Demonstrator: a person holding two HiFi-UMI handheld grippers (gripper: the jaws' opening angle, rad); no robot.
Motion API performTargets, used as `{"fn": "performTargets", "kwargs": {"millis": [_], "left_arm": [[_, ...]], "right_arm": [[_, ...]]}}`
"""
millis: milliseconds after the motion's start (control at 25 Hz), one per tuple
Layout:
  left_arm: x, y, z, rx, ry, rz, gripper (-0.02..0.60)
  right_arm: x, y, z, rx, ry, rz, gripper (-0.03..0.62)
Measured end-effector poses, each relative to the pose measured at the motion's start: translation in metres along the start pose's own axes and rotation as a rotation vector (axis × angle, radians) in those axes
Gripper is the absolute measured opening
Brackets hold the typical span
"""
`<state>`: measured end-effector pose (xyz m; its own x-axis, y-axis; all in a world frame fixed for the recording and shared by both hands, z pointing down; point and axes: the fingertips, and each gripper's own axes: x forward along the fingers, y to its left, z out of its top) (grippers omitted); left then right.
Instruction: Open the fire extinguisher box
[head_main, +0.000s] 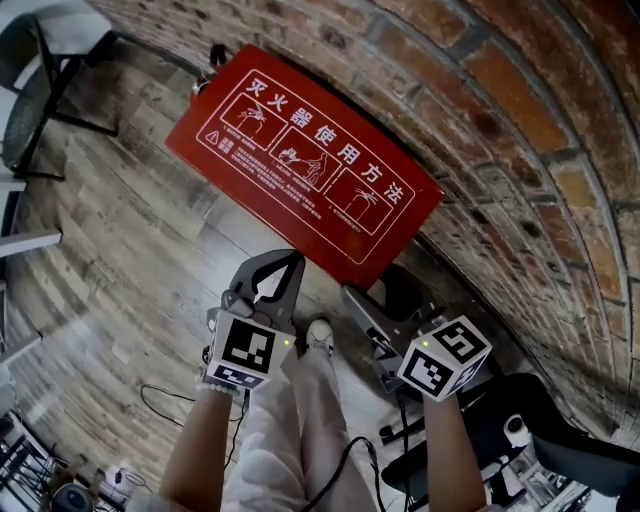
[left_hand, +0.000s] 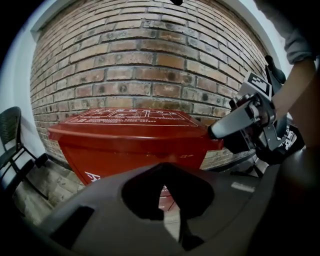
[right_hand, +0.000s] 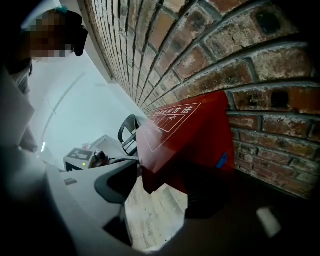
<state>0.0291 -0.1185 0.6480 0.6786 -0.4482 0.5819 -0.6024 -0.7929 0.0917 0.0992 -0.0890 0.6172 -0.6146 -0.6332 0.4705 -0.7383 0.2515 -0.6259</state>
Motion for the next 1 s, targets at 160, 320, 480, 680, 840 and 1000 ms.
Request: {"fn": "performTargets", "kwargs": {"millis": [160, 320, 480, 680, 840, 1000], "left_arm": [[0.002, 0.000, -0.002, -0.014, -0.001, 0.000, 0.000], [0.004, -0.001, -0.001, -0.015, -0.005, -0.002, 0.000], [0.004, -0.002, -0.001, -0.009, -0.002, -0.005, 0.000], [0.004, -0.002, -0.006, 0.005, 0.010, -0.009, 0.000], [0.002, -0.002, -0.008, 0.009, 0.022, -0.008, 0.000], [0.000, -0.003, -0.012, 0.011, 0.035, -0.006, 0.000]], "right_arm": [[-0.002, 0.004, 0.002, -0.009, -0.006, 0.006, 0.291], [-0.006, 0.009, 0.005, -0.010, -0.017, 0.012, 0.291], [-0.010, 0.014, 0.009, -0.016, -0.028, 0.019, 0.291], [-0.014, 0.020, 0.014, -0.005, -0.046, 0.035, 0.296], [-0.018, 0.024, 0.018, -0.008, -0.057, 0.042, 0.298], [-0.021, 0.028, 0.021, -0.027, -0.061, 0.050, 0.298]]}}
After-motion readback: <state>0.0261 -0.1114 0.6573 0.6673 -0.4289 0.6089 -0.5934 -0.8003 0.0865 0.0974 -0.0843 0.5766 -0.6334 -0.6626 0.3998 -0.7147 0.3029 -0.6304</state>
